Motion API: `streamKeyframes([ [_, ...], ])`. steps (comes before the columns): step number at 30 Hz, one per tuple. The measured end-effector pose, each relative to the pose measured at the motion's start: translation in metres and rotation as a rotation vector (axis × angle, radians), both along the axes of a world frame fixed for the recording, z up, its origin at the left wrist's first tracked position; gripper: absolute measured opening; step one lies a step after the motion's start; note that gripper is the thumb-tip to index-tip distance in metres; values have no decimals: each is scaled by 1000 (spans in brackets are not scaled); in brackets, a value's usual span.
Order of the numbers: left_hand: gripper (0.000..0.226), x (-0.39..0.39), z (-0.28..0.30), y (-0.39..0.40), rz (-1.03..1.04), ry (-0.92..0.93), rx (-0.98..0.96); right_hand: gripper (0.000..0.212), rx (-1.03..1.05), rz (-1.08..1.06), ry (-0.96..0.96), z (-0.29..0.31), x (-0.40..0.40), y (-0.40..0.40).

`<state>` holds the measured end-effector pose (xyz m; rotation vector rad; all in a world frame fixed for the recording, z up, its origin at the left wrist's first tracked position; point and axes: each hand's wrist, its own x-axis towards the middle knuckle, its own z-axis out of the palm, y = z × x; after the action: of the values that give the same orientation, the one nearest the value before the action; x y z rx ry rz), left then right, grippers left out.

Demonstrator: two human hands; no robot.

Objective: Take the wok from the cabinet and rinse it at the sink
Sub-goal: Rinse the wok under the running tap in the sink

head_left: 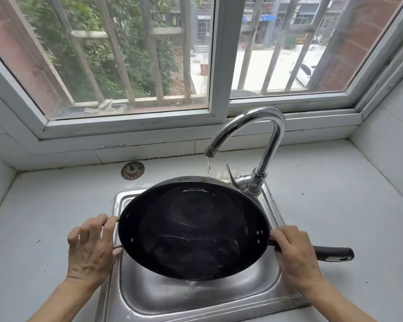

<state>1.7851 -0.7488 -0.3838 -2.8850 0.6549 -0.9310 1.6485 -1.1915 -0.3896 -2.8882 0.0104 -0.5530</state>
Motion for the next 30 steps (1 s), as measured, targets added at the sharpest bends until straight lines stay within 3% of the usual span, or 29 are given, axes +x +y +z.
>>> streamKeyframes([
  [4,59,3,1,-5,3,-6,-38,47,-10,-13,-6,-3,0,-1],
  [10,83,13,3,-8,-3,-52,-25,43,-9,-13,-60,-5,11,-3],
  [18,73,15,13,3,72,-50,-65,43,20,15,-90,-4,39,5],
  [26,100,14,12,9,187,-62,-78,23,23,53,-138,-6,60,10],
  [30,77,13,6,7,177,-93,-84,27,21,57,-153,-7,67,7],
])
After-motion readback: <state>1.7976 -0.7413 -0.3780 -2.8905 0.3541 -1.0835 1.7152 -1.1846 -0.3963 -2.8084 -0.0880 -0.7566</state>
